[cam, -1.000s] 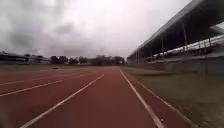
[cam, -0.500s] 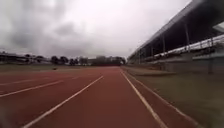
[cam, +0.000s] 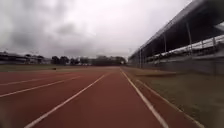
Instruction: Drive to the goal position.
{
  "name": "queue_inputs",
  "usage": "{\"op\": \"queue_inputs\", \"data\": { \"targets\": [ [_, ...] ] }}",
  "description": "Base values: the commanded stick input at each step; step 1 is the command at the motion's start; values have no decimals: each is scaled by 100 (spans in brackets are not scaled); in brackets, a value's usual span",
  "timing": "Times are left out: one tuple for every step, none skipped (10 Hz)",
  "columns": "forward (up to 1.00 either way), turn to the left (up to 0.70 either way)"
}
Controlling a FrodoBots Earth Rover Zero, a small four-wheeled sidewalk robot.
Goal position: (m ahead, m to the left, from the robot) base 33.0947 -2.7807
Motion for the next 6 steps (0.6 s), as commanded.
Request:
{"op": "queue_inputs", "data": {
  "targets": [
    [70, 0],
    [70, 0],
    [70, 0],
    [70, 0],
    [70, 0],
    [70, 0]
  ]
}}
